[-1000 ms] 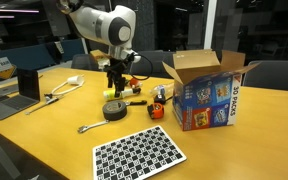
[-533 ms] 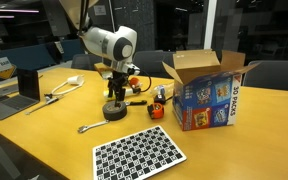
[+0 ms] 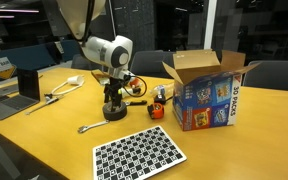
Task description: Pick up the tape from the table and put it in the blue box.
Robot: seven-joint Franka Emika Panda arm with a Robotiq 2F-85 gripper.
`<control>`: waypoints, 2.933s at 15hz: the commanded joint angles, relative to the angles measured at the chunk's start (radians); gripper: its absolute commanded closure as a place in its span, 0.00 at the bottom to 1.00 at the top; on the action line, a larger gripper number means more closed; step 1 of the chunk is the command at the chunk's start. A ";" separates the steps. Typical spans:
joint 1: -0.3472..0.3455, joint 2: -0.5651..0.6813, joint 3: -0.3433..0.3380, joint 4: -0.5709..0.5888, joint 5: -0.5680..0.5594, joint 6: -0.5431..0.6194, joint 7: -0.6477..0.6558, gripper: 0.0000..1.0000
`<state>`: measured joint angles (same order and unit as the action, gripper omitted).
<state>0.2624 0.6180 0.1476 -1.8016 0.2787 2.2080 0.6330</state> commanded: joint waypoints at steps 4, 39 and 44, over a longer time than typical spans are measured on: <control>0.018 0.037 -0.029 0.049 -0.053 -0.054 -0.033 0.00; 0.012 -0.319 -0.136 0.056 -0.296 -0.200 0.056 0.85; -0.030 -0.435 -0.171 0.142 -0.509 -0.279 0.133 0.85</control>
<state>0.2552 0.2490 -0.0125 -1.7209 -0.1255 1.9958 0.7187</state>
